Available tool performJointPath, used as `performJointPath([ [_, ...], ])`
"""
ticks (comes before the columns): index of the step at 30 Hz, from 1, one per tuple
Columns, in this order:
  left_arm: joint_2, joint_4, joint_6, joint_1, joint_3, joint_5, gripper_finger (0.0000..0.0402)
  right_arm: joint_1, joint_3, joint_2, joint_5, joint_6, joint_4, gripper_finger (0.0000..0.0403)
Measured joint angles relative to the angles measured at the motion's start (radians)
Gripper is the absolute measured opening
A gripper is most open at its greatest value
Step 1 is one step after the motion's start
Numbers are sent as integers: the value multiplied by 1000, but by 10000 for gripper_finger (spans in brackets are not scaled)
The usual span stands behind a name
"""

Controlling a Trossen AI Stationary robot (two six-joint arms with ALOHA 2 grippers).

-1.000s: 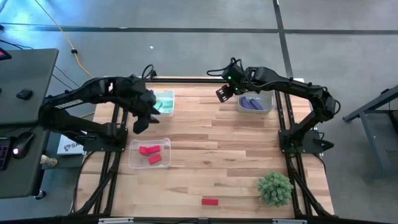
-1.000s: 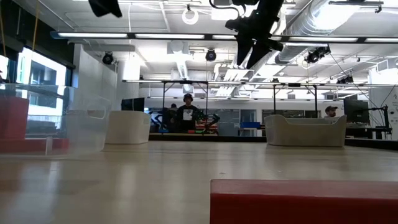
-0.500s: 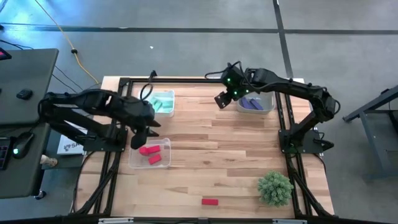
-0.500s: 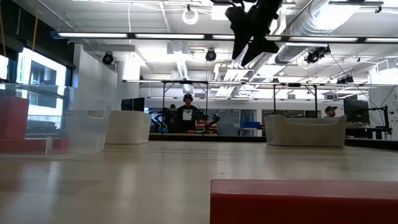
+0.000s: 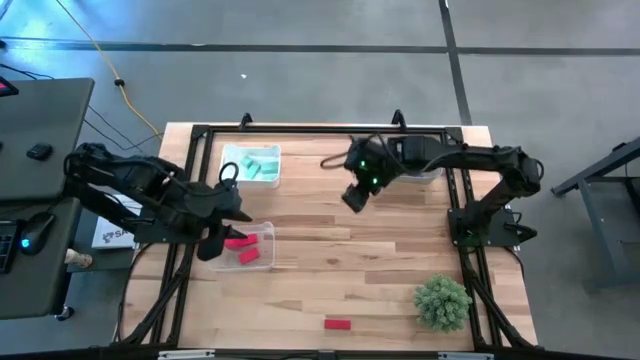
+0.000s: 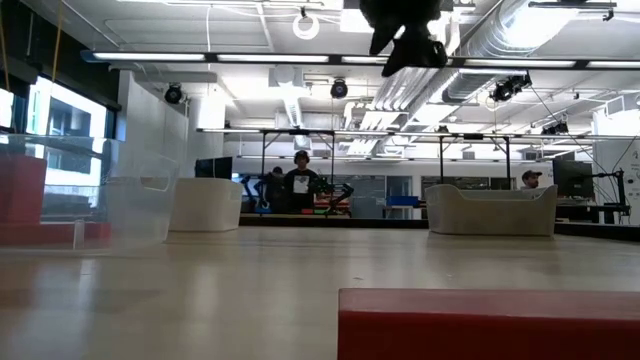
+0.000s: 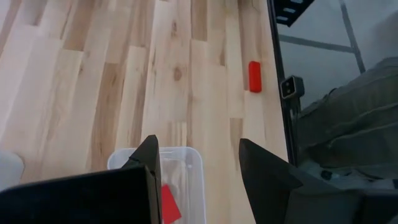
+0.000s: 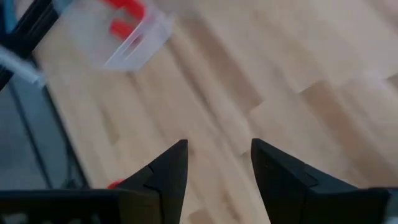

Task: Sort & place blocks by color
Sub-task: Put the red block into the transparent bin

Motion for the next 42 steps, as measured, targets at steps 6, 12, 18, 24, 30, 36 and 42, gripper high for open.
performJointPath([
  [6,1,-1,-13,-49,0,-23,124,122,0,0,-15,65,4,165],
  [12,1,-1,-13,-73,0,-35,124,261,0,0,56,89,53,165],
  [18,1,-1,-15,-79,0,-61,124,395,0,0,158,68,87,174],
  [24,1,-1,-16,-79,0,-62,124,507,0,9,269,44,143,206],
  [30,4,0,-16,-79,0,-72,124,596,0,65,339,-23,200,211],
  [36,13,1,-29,-79,-1,-94,124,654,0,155,346,-65,204,211],
  [42,29,-5,-118,-77,-1,-207,124,692,0,247,342,-65,222,211],
])
